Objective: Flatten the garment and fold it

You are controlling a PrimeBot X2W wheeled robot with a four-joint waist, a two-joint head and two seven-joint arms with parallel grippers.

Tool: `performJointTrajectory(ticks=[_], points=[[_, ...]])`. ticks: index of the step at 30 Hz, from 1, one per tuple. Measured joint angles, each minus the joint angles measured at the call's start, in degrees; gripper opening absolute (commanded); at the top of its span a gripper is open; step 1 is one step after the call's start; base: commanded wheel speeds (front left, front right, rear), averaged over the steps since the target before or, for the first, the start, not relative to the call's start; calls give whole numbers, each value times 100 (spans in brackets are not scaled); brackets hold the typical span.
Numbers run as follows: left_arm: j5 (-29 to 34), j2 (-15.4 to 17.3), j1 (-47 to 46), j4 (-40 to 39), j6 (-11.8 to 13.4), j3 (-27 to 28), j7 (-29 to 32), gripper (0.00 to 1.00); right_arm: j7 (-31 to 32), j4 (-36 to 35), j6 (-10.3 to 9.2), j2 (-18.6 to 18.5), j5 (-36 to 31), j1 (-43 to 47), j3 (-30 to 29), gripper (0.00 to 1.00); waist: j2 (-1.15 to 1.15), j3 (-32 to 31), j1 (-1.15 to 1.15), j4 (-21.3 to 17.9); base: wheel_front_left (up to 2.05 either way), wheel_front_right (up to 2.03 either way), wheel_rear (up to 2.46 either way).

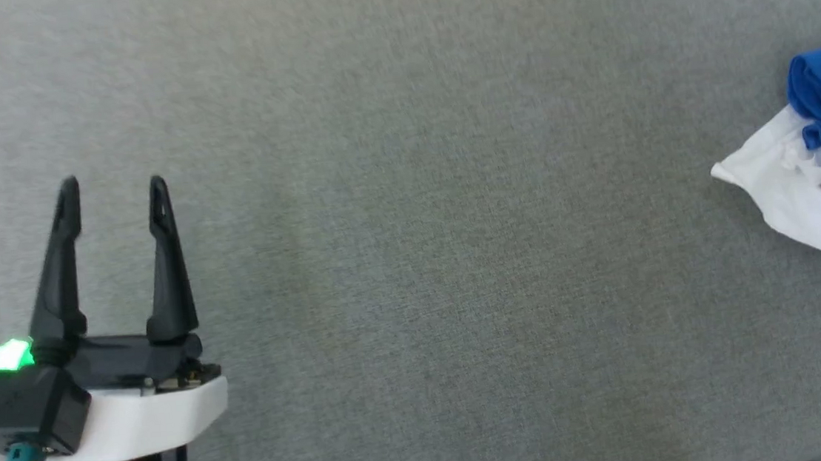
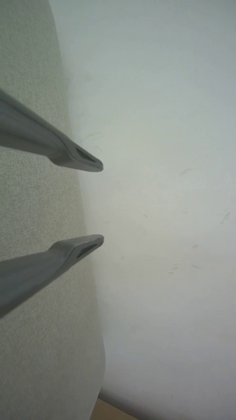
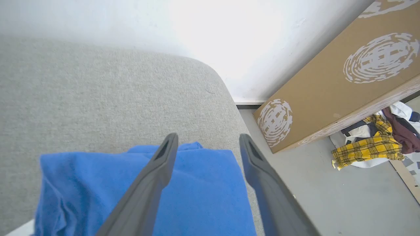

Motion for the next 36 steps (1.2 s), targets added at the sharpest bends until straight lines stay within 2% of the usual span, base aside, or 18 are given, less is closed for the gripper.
performJointTrajectory(ticks=[9, 13, 20, 28, 36], points=[[-182, -534, 374, 276, -59, 240, -5, 100, -243, -1177, 0, 598, 635, 1023, 479, 100, 0, -734, 0, 247, 0, 0, 0], [-54, -573, 545, 349, -154, 272, -4, 100, -276, -1692, 0, 875, 698, 1490, 639, 100, 0, -1064, -1, 360, 0, 0, 0], [277, -647, 881, 548, -157, 272, -5, 100, -635, -2295, 0, 1483, 576, 2154, 794, 100, 0, -1628, 0, 530, 0, 0, 0], [425, -865, 1285, 987, -157, 207, -5, 100, -1314, -2274, 0, 1946, 194, 2855, 1124, 100, 0, -2150, 0, 682, 0, 0, 0], [485, -1025, 1631, 1316, -168, 162, -5, 100, -2037, -1950, 0, 2047, -413, 3287, 1358, 100, 0, -2525, 0, 862, 0, 0, 0]])
